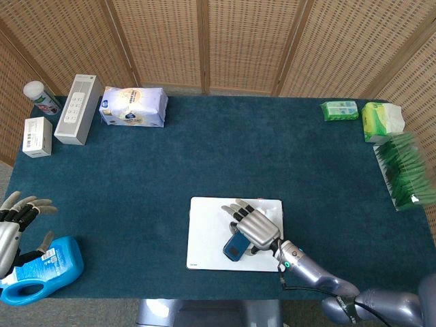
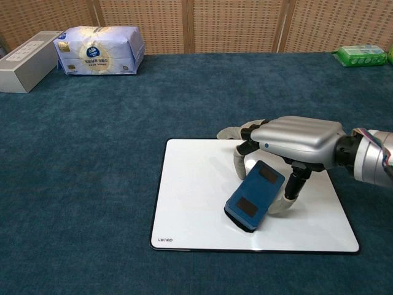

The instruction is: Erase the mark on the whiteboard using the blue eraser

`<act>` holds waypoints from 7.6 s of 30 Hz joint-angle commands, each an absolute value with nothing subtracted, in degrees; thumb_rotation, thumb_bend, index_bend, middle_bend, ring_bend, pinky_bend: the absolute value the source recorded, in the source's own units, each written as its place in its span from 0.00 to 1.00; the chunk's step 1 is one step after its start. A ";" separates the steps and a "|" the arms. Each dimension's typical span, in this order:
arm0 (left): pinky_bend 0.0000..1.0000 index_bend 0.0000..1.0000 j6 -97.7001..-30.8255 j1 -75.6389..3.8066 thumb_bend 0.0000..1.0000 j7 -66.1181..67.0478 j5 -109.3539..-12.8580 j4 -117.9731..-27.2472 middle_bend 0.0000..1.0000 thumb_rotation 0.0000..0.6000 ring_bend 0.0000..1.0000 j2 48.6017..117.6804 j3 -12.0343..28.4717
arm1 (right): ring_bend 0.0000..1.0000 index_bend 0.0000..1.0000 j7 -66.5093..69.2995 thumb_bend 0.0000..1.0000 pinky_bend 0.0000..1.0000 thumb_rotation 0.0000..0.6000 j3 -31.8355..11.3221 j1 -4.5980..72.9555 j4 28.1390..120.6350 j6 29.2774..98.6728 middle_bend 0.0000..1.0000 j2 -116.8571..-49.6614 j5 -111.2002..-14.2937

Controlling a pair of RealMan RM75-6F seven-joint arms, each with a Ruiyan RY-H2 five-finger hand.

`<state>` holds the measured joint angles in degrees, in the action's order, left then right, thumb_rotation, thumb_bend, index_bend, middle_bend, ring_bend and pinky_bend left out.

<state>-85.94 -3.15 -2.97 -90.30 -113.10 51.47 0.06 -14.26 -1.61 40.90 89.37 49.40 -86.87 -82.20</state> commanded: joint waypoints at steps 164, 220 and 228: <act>0.00 0.29 -86.98 -1.79 0.49 -4.22 -90.86 -111.72 0.27 1.00 0.19 52.01 -0.91 | 0.00 0.37 -19.64 0.00 0.00 1.00 -2.29 49.79 90.08 40.81 0.01 -83.54 -73.85; 0.00 0.26 -87.31 -1.38 0.49 -6.16 -91.15 -109.84 0.27 1.00 0.18 52.69 -1.24 | 0.00 0.69 -26.75 0.00 0.00 1.00 -1.37 52.40 96.96 42.59 0.10 -81.61 -63.95; 0.00 0.26 -87.37 -1.28 0.49 -6.07 -91.12 -109.85 0.27 1.00 0.17 52.64 -1.32 | 0.00 0.70 -24.03 0.00 0.00 1.00 -3.02 52.72 95.46 43.05 0.11 -82.86 -64.61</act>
